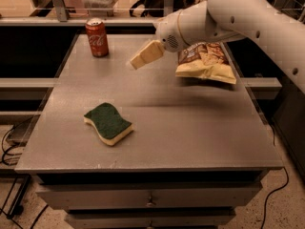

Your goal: Knock coke can over

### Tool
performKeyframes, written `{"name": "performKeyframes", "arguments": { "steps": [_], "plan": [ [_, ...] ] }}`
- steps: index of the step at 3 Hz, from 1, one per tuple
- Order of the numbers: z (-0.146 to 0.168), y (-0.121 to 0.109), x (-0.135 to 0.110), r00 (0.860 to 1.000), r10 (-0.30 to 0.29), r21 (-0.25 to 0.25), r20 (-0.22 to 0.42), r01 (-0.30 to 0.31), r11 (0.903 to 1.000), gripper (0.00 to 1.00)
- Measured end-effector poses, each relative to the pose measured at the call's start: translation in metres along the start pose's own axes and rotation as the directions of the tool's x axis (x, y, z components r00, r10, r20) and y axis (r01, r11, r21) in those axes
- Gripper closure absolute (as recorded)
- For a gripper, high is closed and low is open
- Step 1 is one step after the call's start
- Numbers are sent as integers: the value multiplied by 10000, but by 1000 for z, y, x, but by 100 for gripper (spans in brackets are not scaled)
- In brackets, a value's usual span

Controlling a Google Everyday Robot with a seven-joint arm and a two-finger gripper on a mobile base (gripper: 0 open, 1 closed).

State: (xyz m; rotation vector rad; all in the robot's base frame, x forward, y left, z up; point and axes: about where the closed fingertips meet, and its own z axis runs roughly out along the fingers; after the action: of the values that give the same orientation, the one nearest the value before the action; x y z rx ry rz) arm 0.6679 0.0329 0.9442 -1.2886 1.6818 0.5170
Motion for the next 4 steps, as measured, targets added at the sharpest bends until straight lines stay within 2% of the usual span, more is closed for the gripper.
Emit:
{"name": "performKeyframes", "arguments": {
  "steps": [3,4],
  "plan": [
    [115,-43,-10,9931,672,-201,958,-656,9976,0],
    [147,-54,-15,9874,974,-445,1245,-925,9947,0]
  ]
}}
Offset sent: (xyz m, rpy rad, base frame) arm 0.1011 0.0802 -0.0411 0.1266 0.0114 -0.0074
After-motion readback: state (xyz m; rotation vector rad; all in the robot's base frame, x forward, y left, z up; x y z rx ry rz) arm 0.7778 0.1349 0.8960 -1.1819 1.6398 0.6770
